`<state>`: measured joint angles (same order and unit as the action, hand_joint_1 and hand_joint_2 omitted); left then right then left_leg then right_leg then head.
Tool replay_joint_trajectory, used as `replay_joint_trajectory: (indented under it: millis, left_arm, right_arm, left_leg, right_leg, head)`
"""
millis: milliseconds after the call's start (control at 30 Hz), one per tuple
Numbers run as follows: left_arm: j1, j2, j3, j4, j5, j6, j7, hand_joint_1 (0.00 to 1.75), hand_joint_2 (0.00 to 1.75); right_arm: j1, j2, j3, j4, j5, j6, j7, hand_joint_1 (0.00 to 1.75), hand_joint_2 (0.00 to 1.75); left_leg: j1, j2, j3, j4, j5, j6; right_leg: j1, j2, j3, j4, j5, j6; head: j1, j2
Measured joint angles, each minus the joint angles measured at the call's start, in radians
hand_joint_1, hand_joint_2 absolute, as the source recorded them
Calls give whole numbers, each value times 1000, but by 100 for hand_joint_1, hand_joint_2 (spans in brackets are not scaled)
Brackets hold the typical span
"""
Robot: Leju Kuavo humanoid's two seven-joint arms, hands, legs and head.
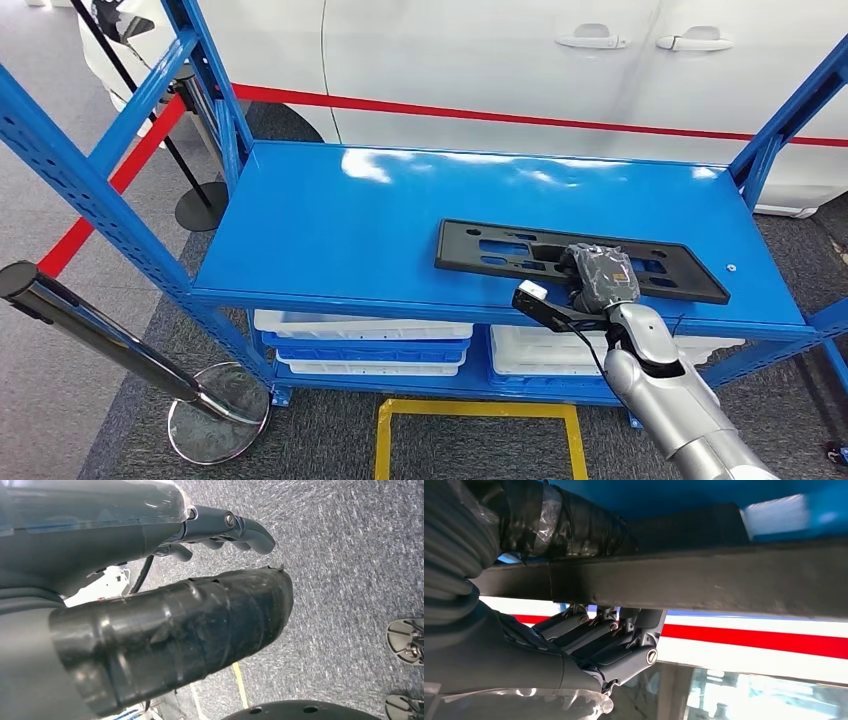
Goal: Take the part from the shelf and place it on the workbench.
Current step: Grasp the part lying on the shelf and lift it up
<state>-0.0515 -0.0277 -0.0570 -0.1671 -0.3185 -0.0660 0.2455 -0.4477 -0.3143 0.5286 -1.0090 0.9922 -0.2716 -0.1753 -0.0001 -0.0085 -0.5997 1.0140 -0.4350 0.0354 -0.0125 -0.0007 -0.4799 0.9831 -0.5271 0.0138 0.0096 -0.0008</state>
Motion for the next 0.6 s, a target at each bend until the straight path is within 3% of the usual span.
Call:
replay_joint_trajectory:
  millis: [500, 600]
  left_arm:
    - [0, -1, 11, 0, -4, -2, 0, 0, 0]
    - [0, -1, 14, 0, 0, -14, -5, 0, 131]
  right_arm:
    - [2, 9, 1, -1, 2, -1, -1, 175, 175]
    - [5, 9, 1, -6, 9, -1, -1, 175, 175]
  left_leg:
    - [0, 0, 1, 0, 0, 0]
    - [0, 0, 1, 0, 0, 0]
  right_leg:
    - [0, 0, 1, 0, 0, 0]
    - [0, 0, 1, 0, 0, 0]
  head:
    - [0, 0]
    - [0, 0]
